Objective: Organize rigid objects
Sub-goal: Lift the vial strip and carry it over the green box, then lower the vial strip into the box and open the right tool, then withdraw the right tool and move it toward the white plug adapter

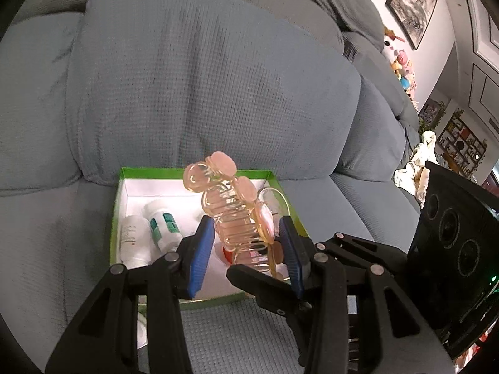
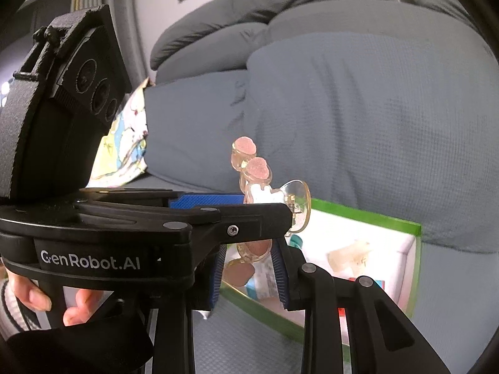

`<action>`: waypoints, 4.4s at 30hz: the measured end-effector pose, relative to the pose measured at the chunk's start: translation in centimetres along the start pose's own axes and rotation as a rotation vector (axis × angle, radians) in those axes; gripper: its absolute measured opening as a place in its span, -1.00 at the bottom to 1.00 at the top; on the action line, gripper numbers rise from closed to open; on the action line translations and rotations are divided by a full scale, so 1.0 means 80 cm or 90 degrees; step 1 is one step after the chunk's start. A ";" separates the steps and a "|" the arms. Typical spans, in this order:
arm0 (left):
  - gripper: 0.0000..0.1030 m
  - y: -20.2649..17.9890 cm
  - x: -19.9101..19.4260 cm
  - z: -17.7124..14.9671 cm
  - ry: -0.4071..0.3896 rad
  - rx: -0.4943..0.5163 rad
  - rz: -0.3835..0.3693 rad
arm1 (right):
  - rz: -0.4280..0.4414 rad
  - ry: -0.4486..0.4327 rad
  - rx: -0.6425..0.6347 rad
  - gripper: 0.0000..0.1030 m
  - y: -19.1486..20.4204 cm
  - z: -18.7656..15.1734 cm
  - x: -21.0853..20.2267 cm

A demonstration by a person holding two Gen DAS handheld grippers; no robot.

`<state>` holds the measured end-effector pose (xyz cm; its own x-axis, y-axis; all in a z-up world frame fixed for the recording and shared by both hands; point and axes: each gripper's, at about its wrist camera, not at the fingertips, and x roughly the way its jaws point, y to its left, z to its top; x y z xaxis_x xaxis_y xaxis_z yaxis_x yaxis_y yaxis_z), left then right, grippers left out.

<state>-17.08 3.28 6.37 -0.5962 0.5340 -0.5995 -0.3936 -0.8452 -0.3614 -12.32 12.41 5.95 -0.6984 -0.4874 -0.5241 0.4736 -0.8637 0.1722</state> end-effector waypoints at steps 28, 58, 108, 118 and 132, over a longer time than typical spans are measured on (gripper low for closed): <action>-0.20 0.016 0.084 0.003 0.070 -0.006 -0.003 | -0.018 0.058 0.055 -0.41 -0.061 -0.037 0.042; -0.20 0.026 0.114 0.000 0.098 -0.012 -0.011 | -0.042 0.101 0.066 -0.40 -0.083 -0.033 0.073; 0.98 -0.002 -0.050 -0.051 -0.070 0.028 0.233 | -0.159 0.063 0.096 0.51 -0.044 -0.052 -0.021; 0.98 -0.024 -0.128 -0.091 -0.137 0.044 0.292 | -0.133 0.034 0.078 0.51 0.011 -0.064 -0.067; 0.98 -0.024 -0.171 -0.133 -0.142 0.052 0.350 | -0.091 0.035 0.035 0.52 0.081 -0.073 -0.086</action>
<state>-0.74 -2.61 7.63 -0.8568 0.0183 -0.5153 -0.0333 -0.9993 0.0198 -1.33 10.92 5.77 -0.7255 -0.3526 -0.5910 0.3406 -0.9302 0.1369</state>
